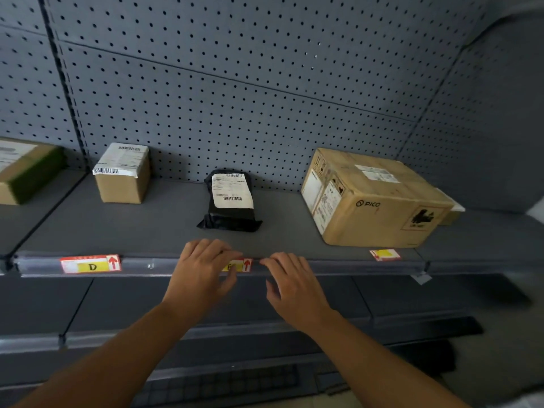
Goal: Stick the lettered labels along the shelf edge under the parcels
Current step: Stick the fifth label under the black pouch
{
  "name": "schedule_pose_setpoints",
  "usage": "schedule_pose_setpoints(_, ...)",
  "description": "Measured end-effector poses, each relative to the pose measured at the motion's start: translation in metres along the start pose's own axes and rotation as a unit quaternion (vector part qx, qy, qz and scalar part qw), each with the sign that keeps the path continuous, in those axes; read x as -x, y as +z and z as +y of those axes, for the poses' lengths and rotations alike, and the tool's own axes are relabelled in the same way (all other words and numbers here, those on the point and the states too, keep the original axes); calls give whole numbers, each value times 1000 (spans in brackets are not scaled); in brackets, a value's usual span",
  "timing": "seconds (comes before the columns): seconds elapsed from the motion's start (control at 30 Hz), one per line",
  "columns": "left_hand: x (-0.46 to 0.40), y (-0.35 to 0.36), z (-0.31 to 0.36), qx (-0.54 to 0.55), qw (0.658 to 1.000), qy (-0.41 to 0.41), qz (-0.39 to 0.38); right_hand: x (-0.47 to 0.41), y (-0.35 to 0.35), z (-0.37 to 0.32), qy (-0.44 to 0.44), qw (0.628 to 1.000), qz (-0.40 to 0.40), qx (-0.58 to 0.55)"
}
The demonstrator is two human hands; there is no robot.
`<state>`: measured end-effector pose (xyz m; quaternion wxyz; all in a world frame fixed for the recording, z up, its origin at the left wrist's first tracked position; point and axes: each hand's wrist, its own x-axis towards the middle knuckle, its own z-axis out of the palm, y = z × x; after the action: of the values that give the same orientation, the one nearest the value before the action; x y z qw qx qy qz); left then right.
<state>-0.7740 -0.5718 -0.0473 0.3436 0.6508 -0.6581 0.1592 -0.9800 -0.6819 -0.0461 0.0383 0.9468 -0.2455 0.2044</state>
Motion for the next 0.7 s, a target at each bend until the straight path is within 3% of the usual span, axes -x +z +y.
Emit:
schedule_pose_setpoints(0.2,-33,25,29,10,1000,21,17,17,-21,63,-19,1000,15,16)
schedule_pose_setpoints(0.47,-103,120,143,29,997,52,-45,64,-69,242,14,998,48,50)
schedule_pose_setpoints(0.7,-158,179,226,17,994,45,-98,75,-79,327,-33,999,-19,-7)
